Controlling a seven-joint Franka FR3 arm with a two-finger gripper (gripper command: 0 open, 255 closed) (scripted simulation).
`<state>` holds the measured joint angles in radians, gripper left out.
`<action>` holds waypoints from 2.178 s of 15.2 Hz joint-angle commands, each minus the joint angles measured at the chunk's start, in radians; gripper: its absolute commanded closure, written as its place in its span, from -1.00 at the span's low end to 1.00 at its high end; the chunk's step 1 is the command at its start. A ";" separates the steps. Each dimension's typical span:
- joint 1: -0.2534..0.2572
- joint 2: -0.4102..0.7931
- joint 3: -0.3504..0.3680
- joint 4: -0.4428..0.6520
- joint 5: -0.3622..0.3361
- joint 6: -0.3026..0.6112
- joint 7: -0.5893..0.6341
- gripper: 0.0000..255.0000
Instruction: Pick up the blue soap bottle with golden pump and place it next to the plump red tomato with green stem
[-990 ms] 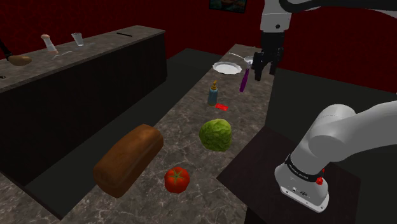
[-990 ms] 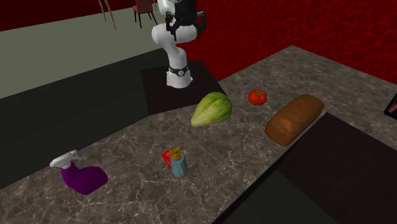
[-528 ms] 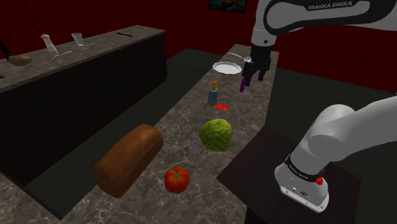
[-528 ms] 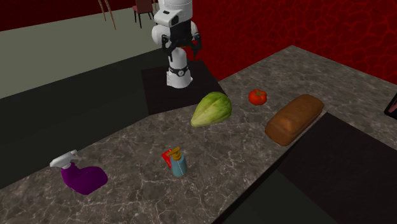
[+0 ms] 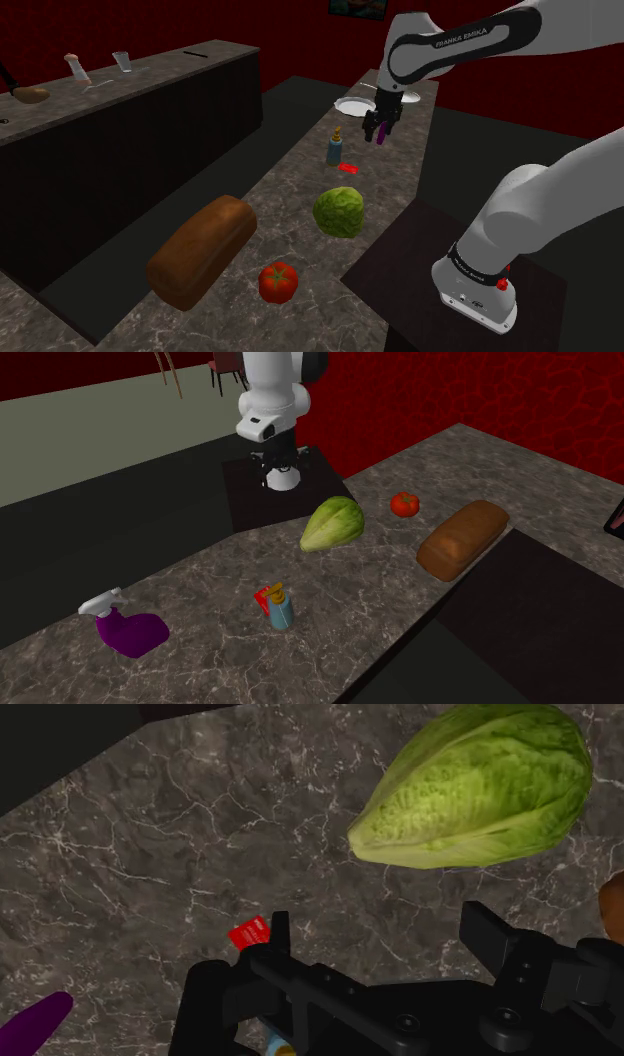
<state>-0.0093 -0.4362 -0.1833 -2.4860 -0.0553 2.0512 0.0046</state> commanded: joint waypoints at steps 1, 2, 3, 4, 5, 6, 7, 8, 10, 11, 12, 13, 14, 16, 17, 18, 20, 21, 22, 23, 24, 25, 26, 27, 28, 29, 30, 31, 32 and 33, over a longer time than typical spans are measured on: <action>0.001 0.066 -0.021 0.014 0.006 0.081 -0.029 -1.00; 0.002 0.100 -0.031 0.020 0.012 0.119 -0.044 -1.00; 0.004 0.134 -0.040 0.029 0.020 0.157 -0.059 -1.00; 0.006 0.169 -0.049 0.038 0.030 0.194 -0.075 -1.00; 0.008 0.205 -0.058 0.050 0.042 0.229 -0.092 -1.00; 0.010 0.242 -0.066 0.063 0.056 0.263 -0.110 -1.00; 0.013 0.278 -0.074 0.078 0.072 0.296 -0.129 -1.00; 0.015 0.316 -0.081 0.094 0.090 0.327 -0.150 -1.00; 0.017 0.391 -0.092 0.131 0.134 0.384 -0.196 -1.00; 0.017 0.429 -0.096 0.152 0.159 0.410 -0.221 -1.00; 0.016 0.468 -0.098 0.175 0.185 0.434 -0.246 -1.00; 0.013 0.506 -0.098 0.199 0.214 0.456 -0.273 -1.00; 0.008 0.544 -0.096 0.225 0.243 0.477 -0.300 -1.00; -0.006 0.620 -0.086 0.281 0.301 0.512 -0.353 -1.00; -0.015 0.657 -0.079 0.311 0.329 0.527 -0.378 -1.00; -0.026 0.694 -0.070 0.343 0.356 0.540 -0.402 -1.00; -0.034 0.718 -0.062 0.356 0.371 0.554 -0.414 -1.00; -0.036 0.731 -0.058 0.359 0.379 0.563 -0.419 -1.00; -0.038 0.743 -0.054 0.362 0.386 0.571 -0.425 -1.00; -0.040 0.756 -0.049 0.365 0.393 0.580 -0.430 -1.00; -0.043 0.768 -0.045 0.368 0.401 0.589 -0.435 -1.00; -0.045 0.781 -0.041 0.372 0.408 0.597 -0.440 -1.00; -0.049 0.801 -0.034 0.378 0.419 0.610 -0.448 -1.00; -0.050 0.801 -0.033 0.378 0.419 0.611 -0.448 -1.00; -0.050 0.801 -0.033 0.378 0.419 0.610 -0.448 -1.00; -0.050 0.801 -0.033 0.378 0.419 0.610 -0.447 -1.00; -0.050 0.801 -0.033 0.378 0.419 0.610 -0.447 -1.00; -0.050 0.801 -0.033 0.378 0.419 0.610 -0.447 -1.00; -0.050 0.801 -0.033 0.378 0.419 0.610 -0.447 -1.00; -0.050 0.801 -0.033 0.378 0.419 0.610 -0.447 -1.00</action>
<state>-0.0590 0.3645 -0.2167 -2.1076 0.3631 2.6614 -0.4428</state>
